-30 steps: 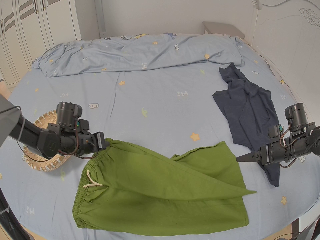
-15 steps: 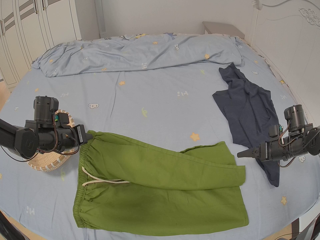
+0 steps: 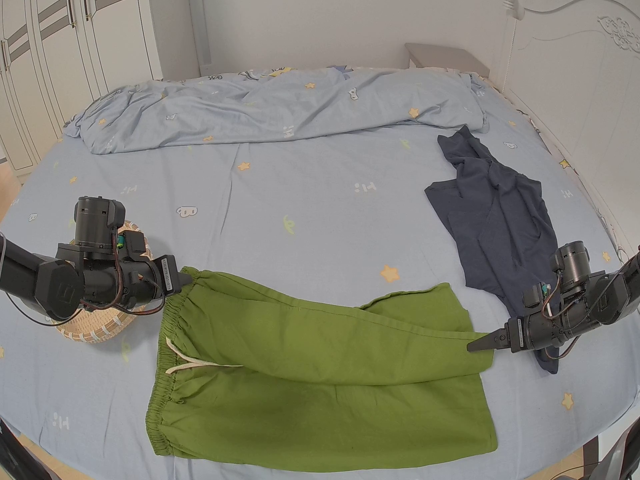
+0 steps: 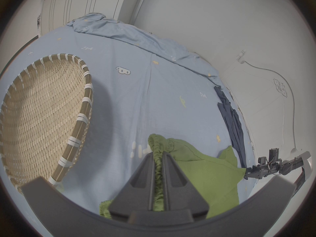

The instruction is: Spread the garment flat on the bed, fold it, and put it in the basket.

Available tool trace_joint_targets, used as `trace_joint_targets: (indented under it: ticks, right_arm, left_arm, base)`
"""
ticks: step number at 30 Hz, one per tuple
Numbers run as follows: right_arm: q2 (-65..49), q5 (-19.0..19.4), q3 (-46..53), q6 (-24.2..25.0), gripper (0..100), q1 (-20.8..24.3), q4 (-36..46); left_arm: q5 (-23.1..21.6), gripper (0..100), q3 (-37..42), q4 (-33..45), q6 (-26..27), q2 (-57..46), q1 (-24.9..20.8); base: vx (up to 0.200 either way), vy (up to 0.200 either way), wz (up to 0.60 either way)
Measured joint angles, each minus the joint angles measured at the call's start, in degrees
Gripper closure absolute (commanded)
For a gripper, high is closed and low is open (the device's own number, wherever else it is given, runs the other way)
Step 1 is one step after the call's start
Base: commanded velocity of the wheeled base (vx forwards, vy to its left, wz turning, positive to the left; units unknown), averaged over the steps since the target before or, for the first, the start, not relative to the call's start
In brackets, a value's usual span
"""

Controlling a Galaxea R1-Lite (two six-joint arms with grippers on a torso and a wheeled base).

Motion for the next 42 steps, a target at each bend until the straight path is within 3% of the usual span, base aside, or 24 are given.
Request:
trace_joint_targets:
  ticks: [5,10,11,15,28,36,42]
  right_arm:
    - [0.60,1.62,0.39,0.00,0,-0.37,-0.46]
    - [0.82,1.83,2.32,0.18,0,-0.28,-7.11]
    - [0.83,1.83,2.95,0.29,100,-0.28,-8.46]
    - [0.85,1.91,4.89,1.39,100,-0.17,-12.29]
    - [0.77,1.89,5.80,1.55,100,-0.45,-12.69]
    - [-1.74,-4.74,5.35,0.18,100,0.18,-13.46]
    - [-5.81,-7.45,0.69,1.33,100,3.74,-12.18]
  left_arm:
    - [-0.02,100,-0.17,0.02,0.01,0.15,0.22]
    - [-0.02,100,-0.28,0.02,0.01,0.17,0.38]
    - [-0.02,100,-0.32,0.04,0.01,0.17,0.38]
    - [-0.02,100,-0.32,0.02,0.01,0.20,0.49]
    - [-0.02,100,-0.43,0.04,0.01,0.28,0.79]
    - [-0.09,100,-0.34,0.04,0.06,-0.05,1.71]
    - [0.00,100,-0.65,-0.33,0.17,-0.49,3.49]
  base:
    - [0.000,0.000,0.00]
    - [0.000,0.000,0.00]
    - [0.000,0.000,0.00]
    - [0.000,0.000,0.00]
    - [0.000,0.000,0.00]
    - [0.000,0.000,0.00]
    - [0.000,0.000,0.00]
